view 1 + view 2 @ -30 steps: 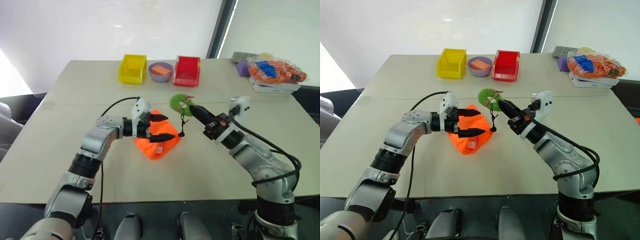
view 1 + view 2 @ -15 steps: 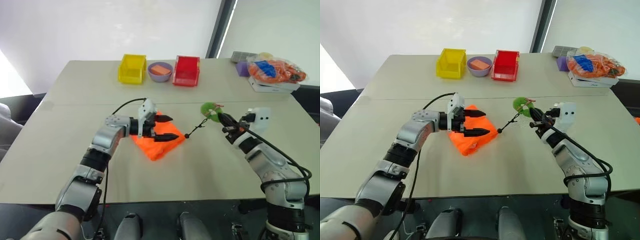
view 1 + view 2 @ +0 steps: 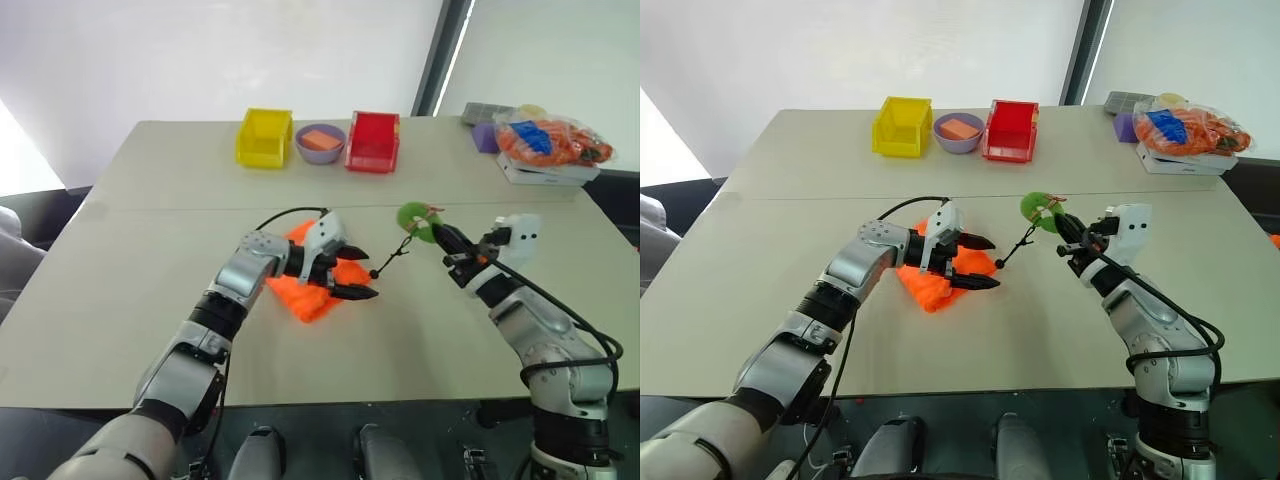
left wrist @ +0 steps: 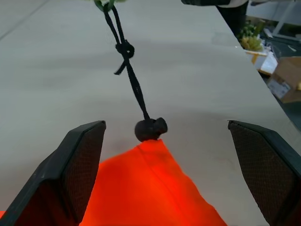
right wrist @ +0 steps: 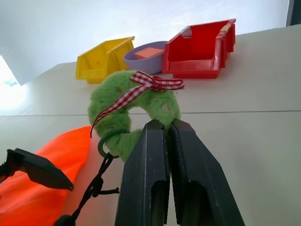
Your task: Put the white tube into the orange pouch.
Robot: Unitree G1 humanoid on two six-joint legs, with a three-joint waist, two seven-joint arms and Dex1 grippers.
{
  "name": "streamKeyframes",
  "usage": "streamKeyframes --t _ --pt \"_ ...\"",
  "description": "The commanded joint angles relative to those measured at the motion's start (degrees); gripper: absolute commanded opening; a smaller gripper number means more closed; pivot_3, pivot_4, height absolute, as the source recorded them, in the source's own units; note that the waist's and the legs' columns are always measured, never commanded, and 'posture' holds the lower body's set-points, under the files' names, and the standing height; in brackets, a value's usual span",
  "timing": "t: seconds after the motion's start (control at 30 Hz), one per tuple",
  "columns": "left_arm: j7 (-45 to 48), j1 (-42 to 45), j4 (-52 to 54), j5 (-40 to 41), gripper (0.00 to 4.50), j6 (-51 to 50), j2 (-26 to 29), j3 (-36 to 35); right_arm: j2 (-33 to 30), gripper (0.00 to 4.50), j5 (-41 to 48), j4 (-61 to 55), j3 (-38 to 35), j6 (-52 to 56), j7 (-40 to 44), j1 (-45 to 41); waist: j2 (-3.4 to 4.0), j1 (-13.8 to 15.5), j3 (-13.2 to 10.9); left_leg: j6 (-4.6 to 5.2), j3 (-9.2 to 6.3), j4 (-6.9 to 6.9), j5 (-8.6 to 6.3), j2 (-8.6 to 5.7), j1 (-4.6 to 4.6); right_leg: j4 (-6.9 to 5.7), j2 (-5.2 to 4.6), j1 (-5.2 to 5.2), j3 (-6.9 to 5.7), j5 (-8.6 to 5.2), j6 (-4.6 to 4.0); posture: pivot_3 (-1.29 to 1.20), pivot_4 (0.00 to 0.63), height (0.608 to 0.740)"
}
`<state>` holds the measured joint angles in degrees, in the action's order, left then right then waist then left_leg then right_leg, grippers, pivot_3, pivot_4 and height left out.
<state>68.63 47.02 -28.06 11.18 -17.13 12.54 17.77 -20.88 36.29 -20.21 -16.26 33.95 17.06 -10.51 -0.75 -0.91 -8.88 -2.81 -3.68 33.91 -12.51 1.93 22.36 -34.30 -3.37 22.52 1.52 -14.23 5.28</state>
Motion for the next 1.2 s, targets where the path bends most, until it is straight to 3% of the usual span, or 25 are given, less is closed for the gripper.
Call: streamKeyframes --t 0.03,0.47,0.8,0.9,0.97,1.2 --pt "0.04 1.58 0.3 -0.94 3.94 -0.37 -0.54 0.32 0.22 0.0 0.77 -3.13 -0.21 -1.17 0.35 -0.08 0.0 0.08 0.0 0.0 0.0 0.0 0.0 0.0 0.01 0.01 0.0 0.0 0.0 0.0 0.0 0.0 0.15 0.74" --pt "0.46 3.97 -3.95 0.72 3.94 -8.14 -3.52 -1.35 0.16 0.0 0.59 -3.99 0.58 -1.13 0.67 -0.1 0.0 0.1 0.0 0.0 -0.01 0.0 0.0 0.0 0.01 0.0 0.0 0.0 0.0 -0.01 0.01 0.0 0.15 0.74" --pt "3.95 3.64 -3.39 0.27 3.94 -8.81 -2.79 -0.26 -0.15 0.0 0.32 -4.2 1.11 -1.3 0.93 0.06 0.0 0.08 0.0 0.01 -0.02 0.0 -0.01 0.0 0.01 0.01 0.02 0.0 0.0 0.0 0.0 0.0 0.15 0.74" --pt "4.12 4.41 -4.5 0.05 3.04 -8.79 -2.83 -0.54 -0.21 0.0 0.2 -4.12 1.27 -1.32 1.05 -0.01 0.0 0.1 0.0 0.01 -0.02 0.0 -0.01 0.0 0.01 0.01 0.02 0.0 0.0 0.0 0.0 0.0 0.15 0.74" --pt "4.4 4.68 -4.75 -0.18 2.14 -8.65 -2.74 -0.42 -0.22 0.0 0.16 -4.11 1.31 -1.33 1.08 -0.05 0.0 0.1 0.0 0.01 -0.02 0.0 -0.01 0.0 0.01 0.01 0.01 0.0 0.0 0.0 0.0 0.0 0.15 0.74" --pt "4.24 5.67 -6.45 -1.2 2.14 -7.0 -2.89 -0.34 -0.1 0.0 0.08 -4.54 1.45 -1.39 1.03 0.12 0.0 0.09 0.0 0.01 -0.02 0.0 -0.01 0.0 0.01 0.01 0.02 0.0 0.0 0.0 0.0 0.0 0.15 0.74"
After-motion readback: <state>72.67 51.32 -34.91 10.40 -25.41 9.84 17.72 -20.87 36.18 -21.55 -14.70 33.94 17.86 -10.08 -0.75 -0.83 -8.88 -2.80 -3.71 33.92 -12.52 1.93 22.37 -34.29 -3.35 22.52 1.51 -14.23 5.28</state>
